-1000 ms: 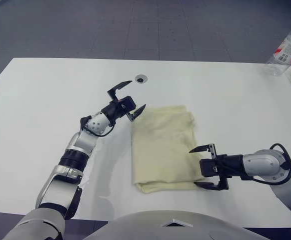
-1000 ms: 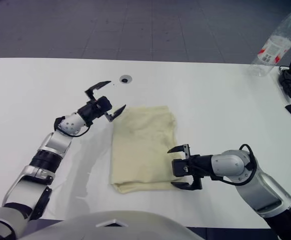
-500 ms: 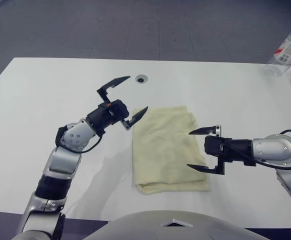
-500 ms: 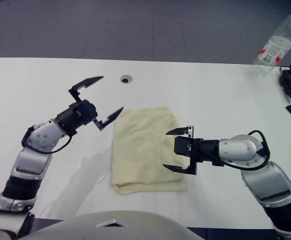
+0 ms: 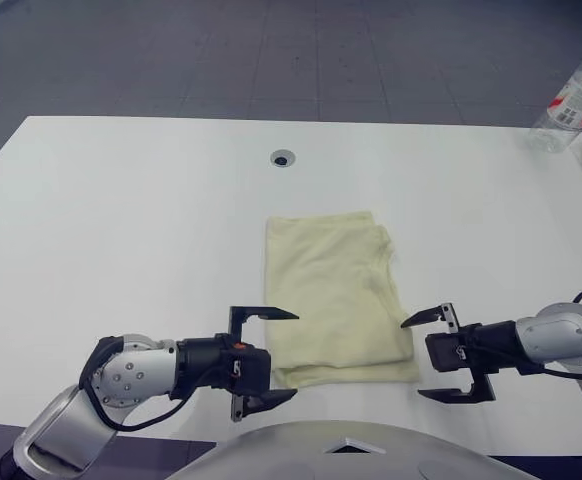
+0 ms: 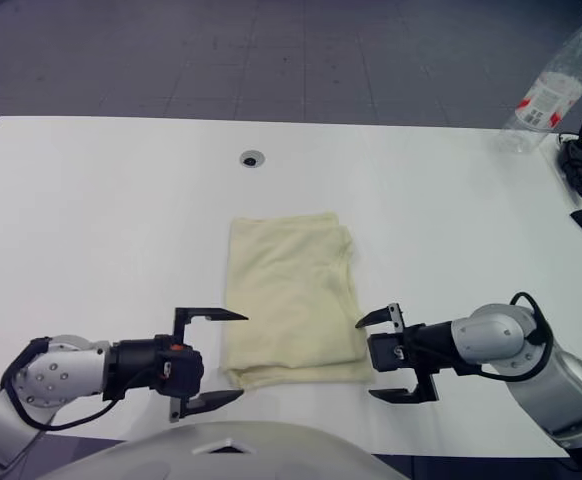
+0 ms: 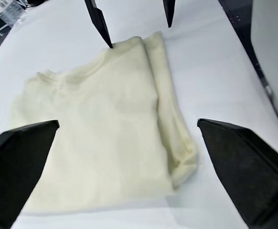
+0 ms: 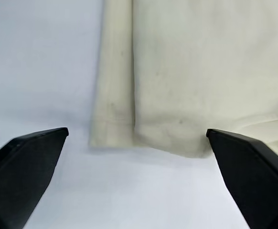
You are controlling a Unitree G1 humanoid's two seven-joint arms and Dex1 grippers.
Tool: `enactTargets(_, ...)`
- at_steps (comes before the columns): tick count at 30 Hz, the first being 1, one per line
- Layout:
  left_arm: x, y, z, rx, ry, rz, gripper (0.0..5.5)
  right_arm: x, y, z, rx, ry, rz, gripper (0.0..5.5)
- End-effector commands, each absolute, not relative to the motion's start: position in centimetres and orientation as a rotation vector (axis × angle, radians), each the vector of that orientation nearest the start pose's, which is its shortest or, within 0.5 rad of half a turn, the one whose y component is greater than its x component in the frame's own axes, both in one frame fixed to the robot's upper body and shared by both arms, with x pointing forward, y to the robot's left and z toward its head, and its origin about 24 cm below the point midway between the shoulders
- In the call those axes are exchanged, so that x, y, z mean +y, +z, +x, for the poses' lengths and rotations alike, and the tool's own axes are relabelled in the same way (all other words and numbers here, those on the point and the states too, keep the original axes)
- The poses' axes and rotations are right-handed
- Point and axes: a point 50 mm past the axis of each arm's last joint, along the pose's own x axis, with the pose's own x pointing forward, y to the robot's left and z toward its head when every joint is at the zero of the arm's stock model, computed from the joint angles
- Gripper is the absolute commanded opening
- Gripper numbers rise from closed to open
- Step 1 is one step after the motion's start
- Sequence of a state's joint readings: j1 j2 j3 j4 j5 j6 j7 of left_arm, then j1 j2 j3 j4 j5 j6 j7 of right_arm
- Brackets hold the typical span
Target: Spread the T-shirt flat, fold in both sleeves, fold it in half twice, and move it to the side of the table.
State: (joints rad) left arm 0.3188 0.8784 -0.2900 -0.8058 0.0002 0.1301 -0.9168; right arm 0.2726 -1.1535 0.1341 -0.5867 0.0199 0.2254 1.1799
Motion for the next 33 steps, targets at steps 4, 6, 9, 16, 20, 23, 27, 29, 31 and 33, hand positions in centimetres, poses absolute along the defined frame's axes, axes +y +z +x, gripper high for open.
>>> enactTargets(4,13.0,8.0,11.7,0.232,-1.48,0.826,5.4,-21.0,8.3,15.3,0.703,1.49,-1.002,5.15)
enactTargets(6,12.9,7.6,11.6,0.25,-1.482,0.847,5.4,-21.0,8.0,15.6,0.699,1.486,-1.024,4.85)
enactTargets(9,13.1,7.0,11.5,0.273,-1.485,0.881,5.4,-20.9,7.6,15.7,0.695,1.474,-1.04,4.35)
enactTargets(16,13.6,6.2,11.9,0.292,-1.461,0.949,5.4,-20.5,7.5,16.0,0.669,1.468,-1.034,3.31)
enactTargets(20,13.8,6.0,12.3,0.29,-1.439,0.983,5.4,-20.6,7.5,16.1,0.67,1.463,-1.037,2.79)
enactTargets(23,13.8,6.0,12.5,0.282,-1.431,0.984,5.4,-20.7,7.5,16.2,0.67,1.46,-1.036,2.29)
enactTargets(27,13.7,5.9,13.0,0.266,-1.401,1.006,5.4,-20.6,7.5,16.3,0.666,1.458,-1.035,1.68)
enactTargets(29,13.7,5.9,13.1,0.262,-1.392,1.005,5.4,-20.6,7.6,16.3,0.661,1.46,-1.034,1.38)
enactTargets(31,13.7,5.8,13.1,0.264,-1.397,1.004,5.4,-20.5,7.7,16.2,0.657,1.458,-1.032,1.04)
enactTargets(33,13.7,5.8,13.1,0.265,-1.404,1.003,5.03,-20.5,7.7,16.2,0.656,1.455,-1.028,0.64)
